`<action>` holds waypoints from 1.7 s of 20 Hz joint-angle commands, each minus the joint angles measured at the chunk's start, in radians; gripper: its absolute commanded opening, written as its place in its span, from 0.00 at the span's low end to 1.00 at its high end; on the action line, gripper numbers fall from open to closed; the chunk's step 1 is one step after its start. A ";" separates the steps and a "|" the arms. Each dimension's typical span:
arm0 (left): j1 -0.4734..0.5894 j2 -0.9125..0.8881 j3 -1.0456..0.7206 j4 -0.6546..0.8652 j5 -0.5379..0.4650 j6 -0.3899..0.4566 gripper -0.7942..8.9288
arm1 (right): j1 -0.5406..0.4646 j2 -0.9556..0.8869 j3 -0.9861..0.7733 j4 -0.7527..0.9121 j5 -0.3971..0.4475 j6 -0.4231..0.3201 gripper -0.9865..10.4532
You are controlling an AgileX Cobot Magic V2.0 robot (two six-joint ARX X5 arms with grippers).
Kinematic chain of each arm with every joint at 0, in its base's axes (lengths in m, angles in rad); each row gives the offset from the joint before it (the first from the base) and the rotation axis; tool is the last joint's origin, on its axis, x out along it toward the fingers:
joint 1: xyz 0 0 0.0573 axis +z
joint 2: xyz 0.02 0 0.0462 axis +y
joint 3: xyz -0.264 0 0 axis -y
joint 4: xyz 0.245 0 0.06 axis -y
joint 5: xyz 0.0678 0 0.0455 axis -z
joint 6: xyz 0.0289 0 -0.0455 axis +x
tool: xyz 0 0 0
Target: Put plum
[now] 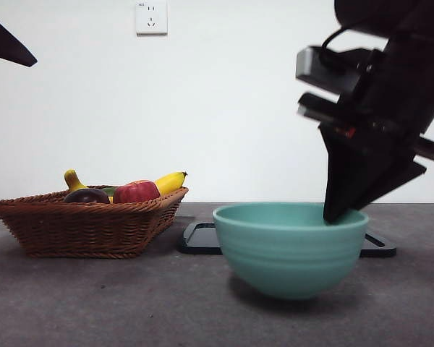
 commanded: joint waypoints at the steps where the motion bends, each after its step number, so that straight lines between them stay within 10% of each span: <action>1: -0.004 0.007 0.010 0.007 0.009 0.006 0.59 | 0.009 0.033 0.008 0.013 0.000 0.006 0.09; 23: -0.004 0.007 0.010 -0.007 0.009 0.006 0.59 | 0.006 -0.163 0.137 -0.089 0.046 -0.002 0.29; 34: -0.004 0.007 0.010 -0.012 0.009 0.006 0.59 | 0.007 -0.444 0.186 -0.432 -0.174 -0.002 0.29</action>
